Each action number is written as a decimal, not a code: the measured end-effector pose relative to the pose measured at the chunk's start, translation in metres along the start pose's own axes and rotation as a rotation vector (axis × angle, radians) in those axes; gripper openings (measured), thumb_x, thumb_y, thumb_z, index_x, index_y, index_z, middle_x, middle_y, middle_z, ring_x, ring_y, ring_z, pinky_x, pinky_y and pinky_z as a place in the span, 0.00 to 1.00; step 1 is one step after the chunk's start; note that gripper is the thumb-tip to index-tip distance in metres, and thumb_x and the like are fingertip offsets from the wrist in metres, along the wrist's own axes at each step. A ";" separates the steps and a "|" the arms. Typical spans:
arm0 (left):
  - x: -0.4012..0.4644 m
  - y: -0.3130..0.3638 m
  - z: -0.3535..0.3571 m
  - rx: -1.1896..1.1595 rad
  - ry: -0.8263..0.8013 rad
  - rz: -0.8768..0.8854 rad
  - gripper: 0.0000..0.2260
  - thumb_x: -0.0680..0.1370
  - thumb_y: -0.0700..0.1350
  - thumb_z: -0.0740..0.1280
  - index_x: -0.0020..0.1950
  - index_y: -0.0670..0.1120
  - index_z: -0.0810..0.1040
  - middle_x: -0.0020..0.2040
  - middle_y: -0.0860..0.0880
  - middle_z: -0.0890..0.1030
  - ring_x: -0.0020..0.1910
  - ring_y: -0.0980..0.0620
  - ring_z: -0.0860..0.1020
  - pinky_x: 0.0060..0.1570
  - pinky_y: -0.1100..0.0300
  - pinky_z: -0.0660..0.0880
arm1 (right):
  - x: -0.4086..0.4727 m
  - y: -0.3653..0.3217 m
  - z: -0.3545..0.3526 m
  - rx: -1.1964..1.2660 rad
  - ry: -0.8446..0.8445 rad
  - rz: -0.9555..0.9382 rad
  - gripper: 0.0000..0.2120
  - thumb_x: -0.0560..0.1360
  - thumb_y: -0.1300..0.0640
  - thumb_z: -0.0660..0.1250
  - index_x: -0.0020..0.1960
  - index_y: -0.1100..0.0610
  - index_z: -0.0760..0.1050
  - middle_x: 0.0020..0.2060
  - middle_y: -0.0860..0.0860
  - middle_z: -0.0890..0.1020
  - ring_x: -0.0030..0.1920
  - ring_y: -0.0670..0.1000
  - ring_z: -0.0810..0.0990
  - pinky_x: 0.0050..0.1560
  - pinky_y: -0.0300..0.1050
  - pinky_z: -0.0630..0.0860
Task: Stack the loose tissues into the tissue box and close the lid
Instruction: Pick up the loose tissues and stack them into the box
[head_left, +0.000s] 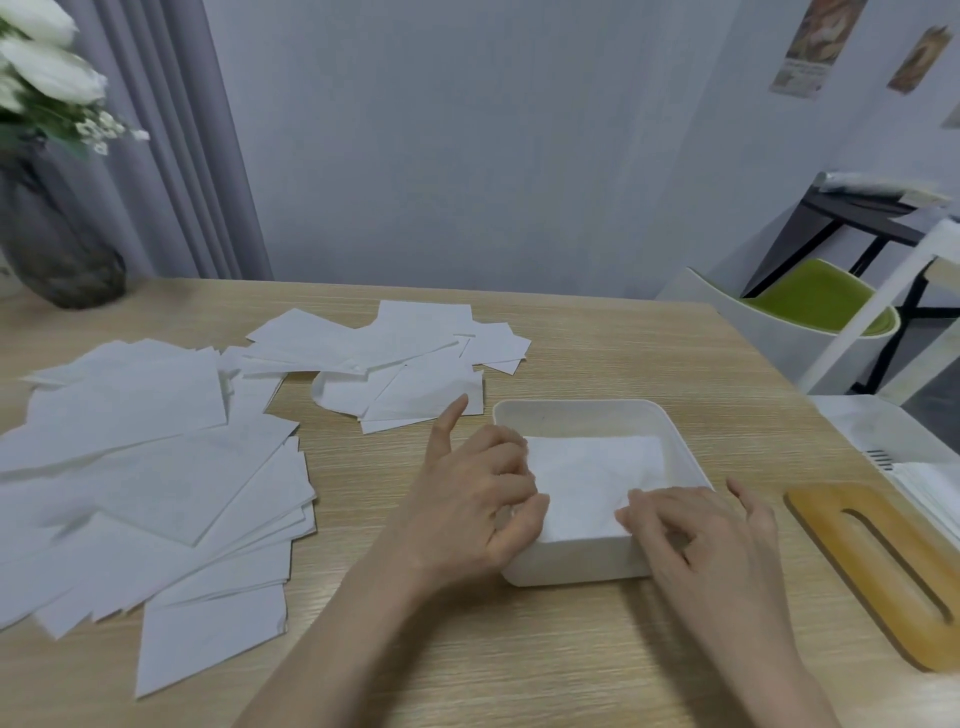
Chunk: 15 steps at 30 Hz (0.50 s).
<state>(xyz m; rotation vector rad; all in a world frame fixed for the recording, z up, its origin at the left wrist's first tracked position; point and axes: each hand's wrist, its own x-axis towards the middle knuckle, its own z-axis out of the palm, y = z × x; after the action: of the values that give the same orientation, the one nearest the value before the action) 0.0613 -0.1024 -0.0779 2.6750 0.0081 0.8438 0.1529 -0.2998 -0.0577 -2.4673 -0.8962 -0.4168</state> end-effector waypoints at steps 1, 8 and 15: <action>-0.002 0.001 0.000 -0.029 0.022 -0.001 0.16 0.78 0.52 0.59 0.39 0.50 0.84 0.43 0.56 0.81 0.58 0.54 0.77 0.72 0.40 0.51 | 0.000 -0.001 -0.001 0.017 0.000 -0.001 0.21 0.76 0.41 0.53 0.32 0.45 0.78 0.37 0.31 0.79 0.45 0.36 0.76 0.69 0.48 0.54; -0.028 -0.003 -0.014 -0.177 0.149 -0.105 0.16 0.80 0.55 0.58 0.61 0.53 0.81 0.65 0.52 0.76 0.68 0.58 0.71 0.73 0.43 0.49 | -0.008 -0.022 0.004 0.246 0.138 -0.117 0.12 0.74 0.45 0.60 0.46 0.47 0.82 0.50 0.41 0.80 0.61 0.46 0.73 0.63 0.49 0.61; -0.061 -0.020 -0.040 -0.137 0.163 -0.197 0.14 0.80 0.54 0.59 0.59 0.54 0.81 0.64 0.56 0.76 0.67 0.62 0.70 0.74 0.45 0.50 | -0.023 -0.078 0.014 0.433 0.173 -0.270 0.10 0.74 0.50 0.63 0.47 0.48 0.82 0.53 0.43 0.80 0.66 0.49 0.72 0.65 0.49 0.61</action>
<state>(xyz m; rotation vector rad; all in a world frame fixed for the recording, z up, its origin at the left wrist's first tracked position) -0.0099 -0.0769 -0.0877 2.4249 0.2395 0.9589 0.0861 -0.2520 -0.0539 -1.8973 -1.1166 -0.4624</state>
